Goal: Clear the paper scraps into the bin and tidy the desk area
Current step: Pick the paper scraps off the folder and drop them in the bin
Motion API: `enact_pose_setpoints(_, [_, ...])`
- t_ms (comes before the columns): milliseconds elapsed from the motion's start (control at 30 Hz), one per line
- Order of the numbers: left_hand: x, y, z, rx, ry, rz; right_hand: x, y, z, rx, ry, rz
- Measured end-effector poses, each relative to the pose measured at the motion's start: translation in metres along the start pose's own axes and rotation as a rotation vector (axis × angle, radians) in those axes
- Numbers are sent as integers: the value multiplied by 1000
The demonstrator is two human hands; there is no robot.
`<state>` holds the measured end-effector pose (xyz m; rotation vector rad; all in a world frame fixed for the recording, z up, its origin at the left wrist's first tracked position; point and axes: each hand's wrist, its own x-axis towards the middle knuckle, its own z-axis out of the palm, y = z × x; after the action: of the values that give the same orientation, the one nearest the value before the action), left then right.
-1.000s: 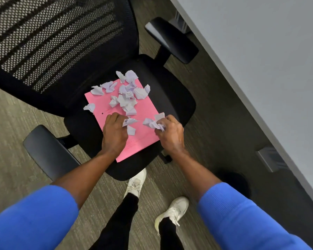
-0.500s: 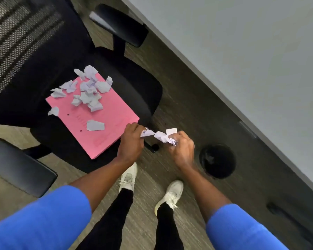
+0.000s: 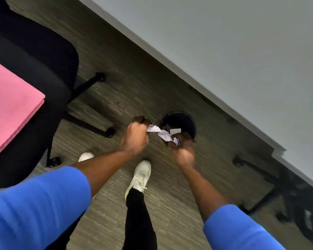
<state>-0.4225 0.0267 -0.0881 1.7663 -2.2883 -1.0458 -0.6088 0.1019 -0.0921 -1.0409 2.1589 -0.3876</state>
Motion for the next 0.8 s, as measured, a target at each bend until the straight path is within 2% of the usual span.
enact_pose_setpoints(167, [36, 21, 65, -44, -37, 108, 36, 50, -3, -109, 123, -114])
enact_pose_setpoints(367, [77, 23, 135, -44, -162, 25, 83, 98, 10, -181, 169, -95])
enact_pose_setpoints(500, [97, 31, 169, -96, -200, -12, 112, 126, 20, -186, 113, -7])
enact_pose_setpoints(600, [111, 37, 187, -112, -339, -98, 127, 135, 26, -175, 59, 40])
enact_pose_setpoints(700, [121, 40, 199, -52, -506, -93, 137, 141, 31, -155, 7, 33])
enact_pose_setpoints(800, [124, 39, 200, -72, -570, -134, 140, 146, 31, -139, -52, 35])
